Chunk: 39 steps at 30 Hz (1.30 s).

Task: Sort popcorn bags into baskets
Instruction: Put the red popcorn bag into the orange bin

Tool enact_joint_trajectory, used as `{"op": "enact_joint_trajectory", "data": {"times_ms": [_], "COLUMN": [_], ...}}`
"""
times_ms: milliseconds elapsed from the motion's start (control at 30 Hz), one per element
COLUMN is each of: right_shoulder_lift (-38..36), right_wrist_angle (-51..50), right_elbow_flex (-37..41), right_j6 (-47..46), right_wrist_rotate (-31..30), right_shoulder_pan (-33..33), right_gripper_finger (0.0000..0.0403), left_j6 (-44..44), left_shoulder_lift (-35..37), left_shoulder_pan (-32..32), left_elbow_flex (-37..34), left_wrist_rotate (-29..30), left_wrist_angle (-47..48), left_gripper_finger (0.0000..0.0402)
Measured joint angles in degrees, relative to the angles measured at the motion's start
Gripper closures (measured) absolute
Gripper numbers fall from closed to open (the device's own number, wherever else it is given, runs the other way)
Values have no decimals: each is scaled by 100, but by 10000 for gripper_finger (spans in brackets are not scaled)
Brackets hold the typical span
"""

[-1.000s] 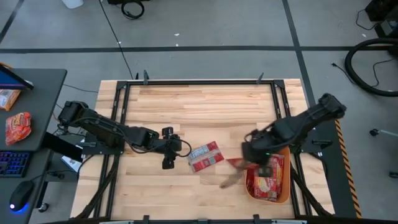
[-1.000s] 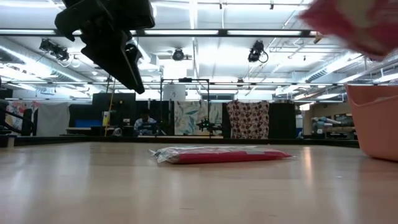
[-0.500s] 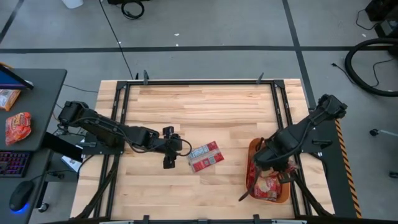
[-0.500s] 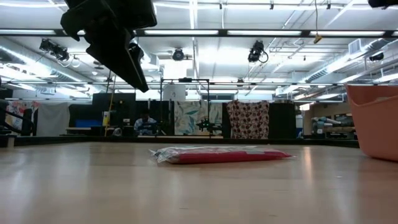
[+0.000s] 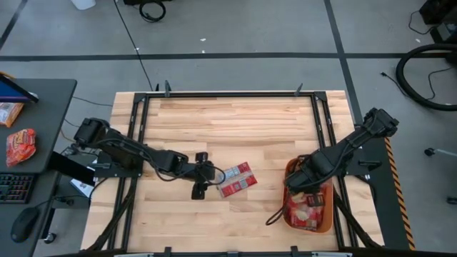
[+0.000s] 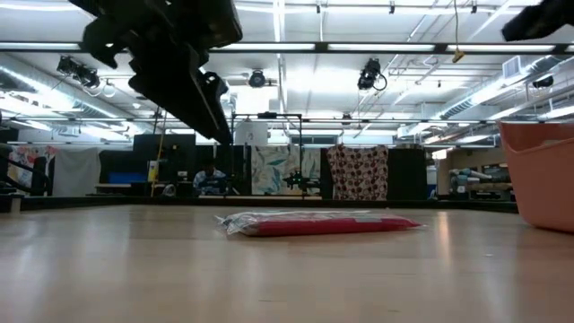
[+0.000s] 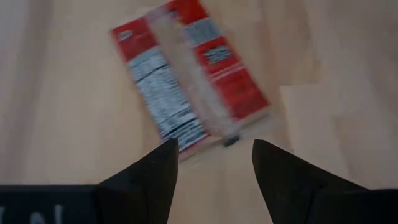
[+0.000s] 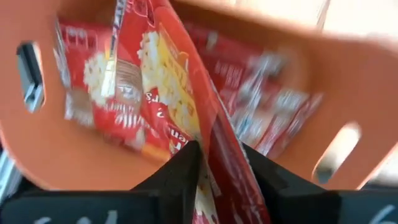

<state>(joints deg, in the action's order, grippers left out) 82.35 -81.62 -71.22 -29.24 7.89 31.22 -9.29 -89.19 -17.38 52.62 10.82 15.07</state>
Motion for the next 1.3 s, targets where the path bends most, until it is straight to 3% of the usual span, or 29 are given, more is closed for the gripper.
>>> {"op": "enact_joint_trajectory", "data": {"times_ms": [367, 733, 867, 1067, 1300], "right_shoulder_lift": [0, 4, 4, 4, 4], "right_wrist_angle": [202, -392, -330, 27, 763], "right_elbow_flex": [0, 0, 0, 0, 0], "right_j6": [-550, -492, 69, 794, 501], "right_wrist_rotate": [106, -209, -402, -723, -861], "right_shoulder_pan": [5, -91, -247, -421, -421], "right_gripper_finger": [287, 200, 179, 176, 180], "left_j6": [92, 95, 197, 250, 248], "left_shoulder_lift": [-161, -159, -159, -157, -157], "left_shoulder_pan": [-257, -309, -307, -307, -305], "left_elbow_flex": [0, 0, 0, 0, 0], "left_wrist_rotate": [-471, -469, -469, -469, -469], "left_wrist_angle": [-107, -114, -139, -186, -194], "left_gripper_finger": [193, 193, 193, 193, 193]}}
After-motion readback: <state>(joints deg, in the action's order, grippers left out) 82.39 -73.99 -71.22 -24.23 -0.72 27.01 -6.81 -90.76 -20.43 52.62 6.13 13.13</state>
